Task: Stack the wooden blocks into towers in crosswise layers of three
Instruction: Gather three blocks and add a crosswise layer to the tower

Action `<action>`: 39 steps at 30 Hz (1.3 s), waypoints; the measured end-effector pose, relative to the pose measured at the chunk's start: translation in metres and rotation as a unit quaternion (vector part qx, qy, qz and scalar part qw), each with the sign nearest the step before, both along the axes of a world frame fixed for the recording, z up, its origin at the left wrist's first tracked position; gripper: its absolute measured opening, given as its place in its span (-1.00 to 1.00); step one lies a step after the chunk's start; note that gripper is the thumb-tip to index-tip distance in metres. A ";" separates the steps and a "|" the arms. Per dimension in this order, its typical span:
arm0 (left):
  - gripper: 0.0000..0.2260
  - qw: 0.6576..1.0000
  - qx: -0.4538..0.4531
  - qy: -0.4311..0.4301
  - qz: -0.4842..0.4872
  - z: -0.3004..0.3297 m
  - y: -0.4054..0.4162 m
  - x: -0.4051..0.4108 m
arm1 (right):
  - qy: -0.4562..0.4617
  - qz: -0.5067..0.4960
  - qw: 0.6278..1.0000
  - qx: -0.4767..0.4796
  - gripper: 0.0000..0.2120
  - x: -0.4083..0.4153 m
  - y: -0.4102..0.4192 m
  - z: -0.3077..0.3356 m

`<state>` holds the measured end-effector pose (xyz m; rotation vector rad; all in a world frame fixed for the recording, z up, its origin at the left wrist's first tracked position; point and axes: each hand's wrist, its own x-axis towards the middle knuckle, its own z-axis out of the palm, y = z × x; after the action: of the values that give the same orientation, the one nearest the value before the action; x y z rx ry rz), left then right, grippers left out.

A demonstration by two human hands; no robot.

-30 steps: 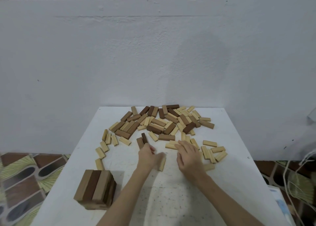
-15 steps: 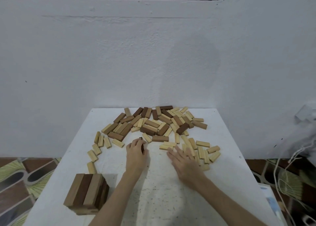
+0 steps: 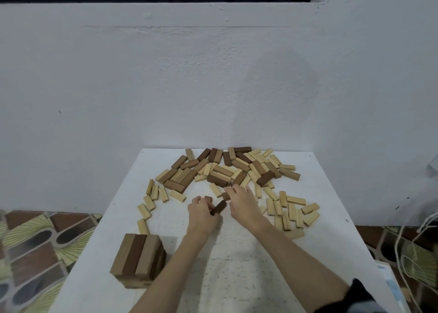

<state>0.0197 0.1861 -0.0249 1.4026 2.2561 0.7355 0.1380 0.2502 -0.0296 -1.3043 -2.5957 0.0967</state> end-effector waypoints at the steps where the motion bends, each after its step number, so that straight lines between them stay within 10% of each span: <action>1: -0.80 1.000 -0.013 0.014 -0.006 0.000 -0.001 0.001 | -0.002 -0.007 1.000 -0.002 -0.62 -0.002 0.002 0.000; 7: -0.95 0.986 0.124 -0.080 0.081 0.014 -0.017 0.004 | -0.046 -0.025 0.999 -0.008 -0.59 -0.009 0.016 0.009; 10: -0.89 0.951 0.205 -0.172 0.156 0.021 -0.018 0.006 | 0.098 -0.029 0.993 -0.053 -0.65 -0.009 0.014 0.019; 15: -0.60 0.969 0.095 -0.123 0.191 0.014 -0.010 0.008 | 0.364 -0.118 0.894 -0.234 -0.87 -0.004 -0.010 0.037; 19: -0.67 0.990 0.011 -0.054 0.130 0.011 -0.010 0.010 | 0.360 -0.185 0.833 -0.377 -0.87 0.015 -0.023 0.033; 26: -0.70 0.970 0.075 -0.215 0.089 0.021 -0.027 0.027 | 0.441 -0.240 0.722 -0.477 -0.77 0.039 -0.037 0.031; 39: -0.76 0.959 0.045 -0.274 -0.053 0.026 -0.082 0.038 | 0.416 -0.240 0.751 -0.453 -0.79 0.055 -0.096 0.046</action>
<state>0.0574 0.1040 0.0007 1.1631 1.7245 1.0509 0.1933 0.1541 0.0164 -1.5885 -1.3402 1.5795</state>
